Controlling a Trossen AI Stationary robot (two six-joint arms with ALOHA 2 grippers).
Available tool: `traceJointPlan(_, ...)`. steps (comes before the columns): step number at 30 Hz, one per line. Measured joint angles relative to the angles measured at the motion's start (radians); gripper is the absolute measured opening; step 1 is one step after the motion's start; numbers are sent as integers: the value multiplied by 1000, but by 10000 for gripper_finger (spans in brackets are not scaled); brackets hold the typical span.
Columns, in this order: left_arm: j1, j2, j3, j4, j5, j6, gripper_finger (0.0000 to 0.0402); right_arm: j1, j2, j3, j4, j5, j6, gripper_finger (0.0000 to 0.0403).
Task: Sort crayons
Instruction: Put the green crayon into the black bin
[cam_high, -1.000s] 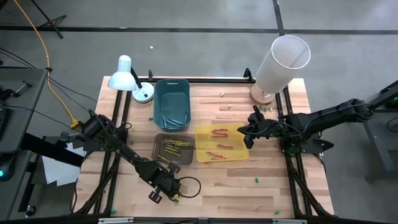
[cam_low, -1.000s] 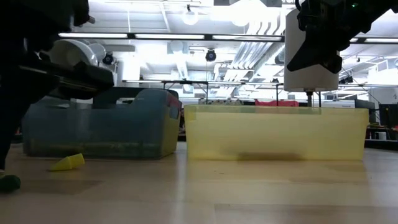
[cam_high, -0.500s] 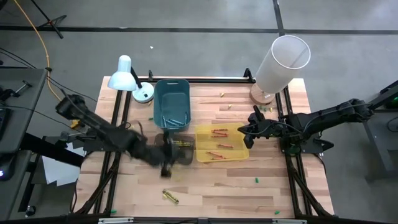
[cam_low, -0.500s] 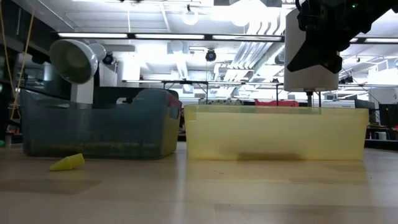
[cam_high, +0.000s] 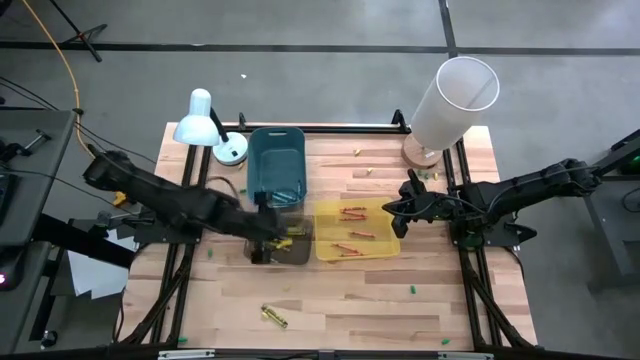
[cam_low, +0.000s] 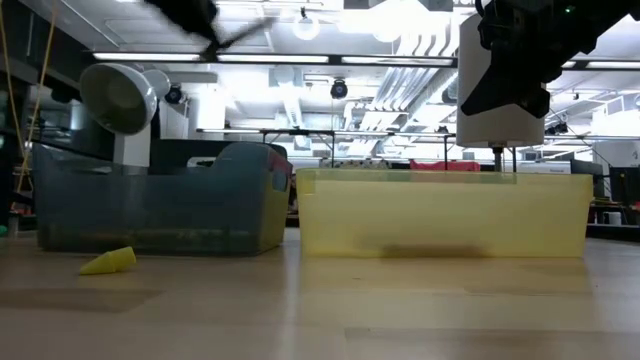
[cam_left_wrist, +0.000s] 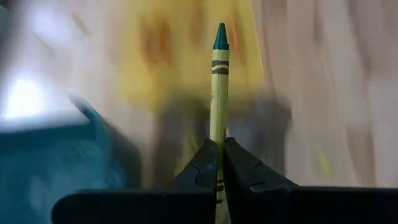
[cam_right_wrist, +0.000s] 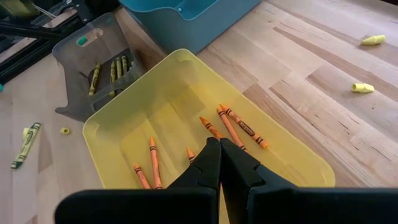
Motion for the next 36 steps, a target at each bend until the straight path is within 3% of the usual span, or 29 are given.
traceJointPlan(4,26,120,27,-158,166,-19,0,0,0,0,0,0,0,0)
traceJointPlan(8,25,240,63,-213,251,25,0,0,0,0,0,2,0,0)
traceJointPlan(17,26,407,78,-282,236,149,0,0,0,0,0,42,26,0)
traceJointPlan(27,31,419,58,-272,236,167,2,0,0,0,0,40,27,0)
traceJointPlan(36,30,419,58,-272,267,164,36,0,0,0,0,39,45,0)
